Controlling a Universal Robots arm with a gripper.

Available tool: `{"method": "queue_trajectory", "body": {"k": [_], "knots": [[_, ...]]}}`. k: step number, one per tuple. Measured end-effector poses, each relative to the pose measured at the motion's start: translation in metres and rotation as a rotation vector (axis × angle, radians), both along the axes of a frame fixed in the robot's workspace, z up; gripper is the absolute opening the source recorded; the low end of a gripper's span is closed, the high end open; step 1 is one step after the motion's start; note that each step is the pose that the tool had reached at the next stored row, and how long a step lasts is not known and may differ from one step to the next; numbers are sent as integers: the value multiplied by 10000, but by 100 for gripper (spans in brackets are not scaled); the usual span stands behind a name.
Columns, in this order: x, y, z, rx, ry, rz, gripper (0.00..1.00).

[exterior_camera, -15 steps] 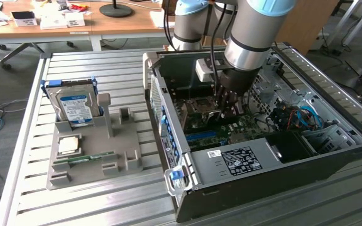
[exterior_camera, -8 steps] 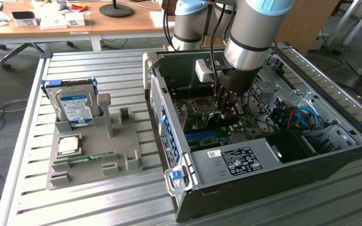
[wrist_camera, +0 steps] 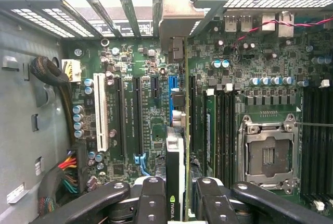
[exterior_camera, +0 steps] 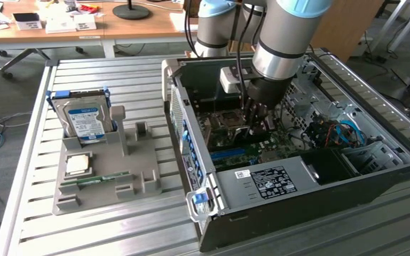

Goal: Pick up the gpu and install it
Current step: 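Insert the gpu into the slot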

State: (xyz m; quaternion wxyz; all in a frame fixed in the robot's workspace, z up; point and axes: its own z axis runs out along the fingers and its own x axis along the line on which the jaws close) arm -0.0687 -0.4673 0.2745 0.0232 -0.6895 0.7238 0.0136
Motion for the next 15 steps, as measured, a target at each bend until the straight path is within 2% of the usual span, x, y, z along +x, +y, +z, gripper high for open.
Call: {"method": "queue_trajectory", "body": {"k": [15], "knots": [[-19, 3, -1, 0, 0, -1, 27]]}}
